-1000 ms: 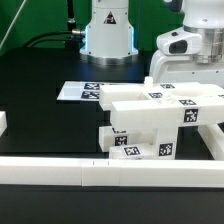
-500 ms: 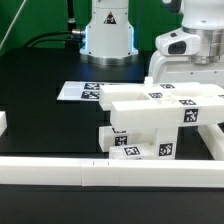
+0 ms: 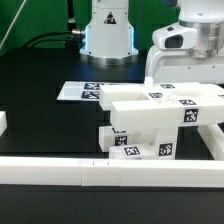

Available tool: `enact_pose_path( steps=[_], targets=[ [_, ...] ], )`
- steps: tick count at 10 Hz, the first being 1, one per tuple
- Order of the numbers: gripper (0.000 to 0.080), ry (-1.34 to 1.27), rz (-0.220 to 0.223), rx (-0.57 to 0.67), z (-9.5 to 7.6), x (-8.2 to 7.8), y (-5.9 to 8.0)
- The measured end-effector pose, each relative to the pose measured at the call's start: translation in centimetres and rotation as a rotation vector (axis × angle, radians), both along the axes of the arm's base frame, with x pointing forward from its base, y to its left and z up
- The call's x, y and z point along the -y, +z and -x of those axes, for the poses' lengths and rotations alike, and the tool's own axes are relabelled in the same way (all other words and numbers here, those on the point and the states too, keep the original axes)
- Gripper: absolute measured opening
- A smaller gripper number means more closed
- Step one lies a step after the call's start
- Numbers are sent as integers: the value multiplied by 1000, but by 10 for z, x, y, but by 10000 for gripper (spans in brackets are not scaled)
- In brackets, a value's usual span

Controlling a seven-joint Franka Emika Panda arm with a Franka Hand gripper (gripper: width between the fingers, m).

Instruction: Assemble chair

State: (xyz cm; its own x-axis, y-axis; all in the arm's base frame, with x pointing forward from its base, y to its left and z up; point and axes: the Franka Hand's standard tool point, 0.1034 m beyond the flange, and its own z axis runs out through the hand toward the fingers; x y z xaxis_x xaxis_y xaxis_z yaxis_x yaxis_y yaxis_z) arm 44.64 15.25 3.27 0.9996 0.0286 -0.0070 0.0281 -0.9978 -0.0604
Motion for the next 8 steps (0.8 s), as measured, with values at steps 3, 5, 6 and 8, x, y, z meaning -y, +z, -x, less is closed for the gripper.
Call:
enact_pose_path(
  steps=[3,5,6,8],
  targets=[
    [281,3,-30,-33,-15,23,57],
    [281,25,-50,-35,-41,51,89],
    [282,26,-52,-25,-54,56,91],
    [282,30,-51,-34,-48,52,87]
  ],
)
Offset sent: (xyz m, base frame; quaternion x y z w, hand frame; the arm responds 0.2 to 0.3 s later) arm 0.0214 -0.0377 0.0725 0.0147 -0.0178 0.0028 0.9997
